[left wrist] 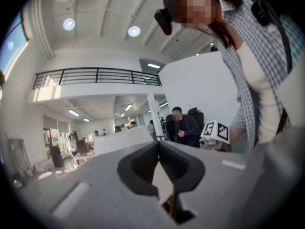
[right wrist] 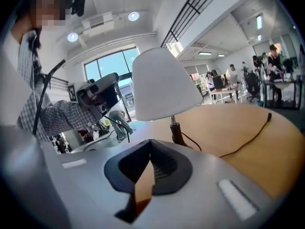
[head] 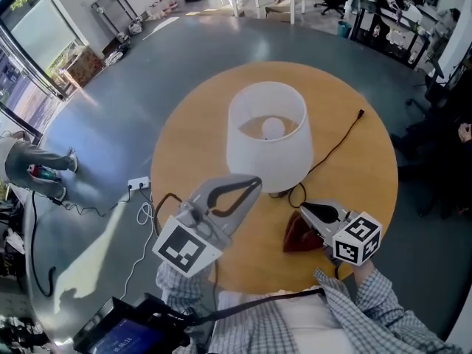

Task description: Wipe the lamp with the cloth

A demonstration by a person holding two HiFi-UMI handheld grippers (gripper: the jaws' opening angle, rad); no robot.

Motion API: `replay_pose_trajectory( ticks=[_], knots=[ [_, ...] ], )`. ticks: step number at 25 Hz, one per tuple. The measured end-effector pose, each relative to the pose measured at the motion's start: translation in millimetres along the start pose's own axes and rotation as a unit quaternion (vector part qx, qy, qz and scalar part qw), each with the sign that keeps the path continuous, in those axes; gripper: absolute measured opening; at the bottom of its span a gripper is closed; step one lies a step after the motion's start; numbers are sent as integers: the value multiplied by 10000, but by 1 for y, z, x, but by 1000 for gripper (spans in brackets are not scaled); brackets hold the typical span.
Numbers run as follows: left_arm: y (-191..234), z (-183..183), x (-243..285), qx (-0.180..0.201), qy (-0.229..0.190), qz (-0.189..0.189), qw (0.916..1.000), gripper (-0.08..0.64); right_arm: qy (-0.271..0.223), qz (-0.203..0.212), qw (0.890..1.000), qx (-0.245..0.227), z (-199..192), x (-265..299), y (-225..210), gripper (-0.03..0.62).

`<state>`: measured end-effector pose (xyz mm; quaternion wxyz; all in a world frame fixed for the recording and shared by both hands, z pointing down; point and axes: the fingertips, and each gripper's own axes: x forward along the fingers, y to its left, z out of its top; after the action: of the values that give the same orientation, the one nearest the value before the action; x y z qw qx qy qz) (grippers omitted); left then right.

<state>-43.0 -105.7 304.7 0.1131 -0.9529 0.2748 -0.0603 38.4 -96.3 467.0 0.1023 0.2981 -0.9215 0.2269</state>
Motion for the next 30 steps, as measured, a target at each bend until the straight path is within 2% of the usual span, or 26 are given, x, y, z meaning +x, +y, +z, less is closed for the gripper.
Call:
replay_pose_trajectory(
  ticks=[4,8,12,16,22,30],
  knots=[
    [-36,-45,-5,-964,129,44,9953,5,158,-273,9984,-463,-14,0,11,3],
    [-69,-86,-3,-1474,521,15,9877,5,236,-478,9972,-523,-26,1,16,3],
    [-97,-121,3,-1638,851,-151,9827,5,352,-514,9972,-414,-40,5,24,3],
    [-118,-138,8,-1728,1099,-409,9779,5,347,-456,9982,-199,-48,7,26,3],
    [-131,-138,-4,-2036,1207,-538,9701,5,301,-437,9978,-389,-47,10,37,3],
    [-135,-138,-5,-2044,1285,-547,9689,5,372,-402,9977,-409,-49,4,37,3]
  ],
)
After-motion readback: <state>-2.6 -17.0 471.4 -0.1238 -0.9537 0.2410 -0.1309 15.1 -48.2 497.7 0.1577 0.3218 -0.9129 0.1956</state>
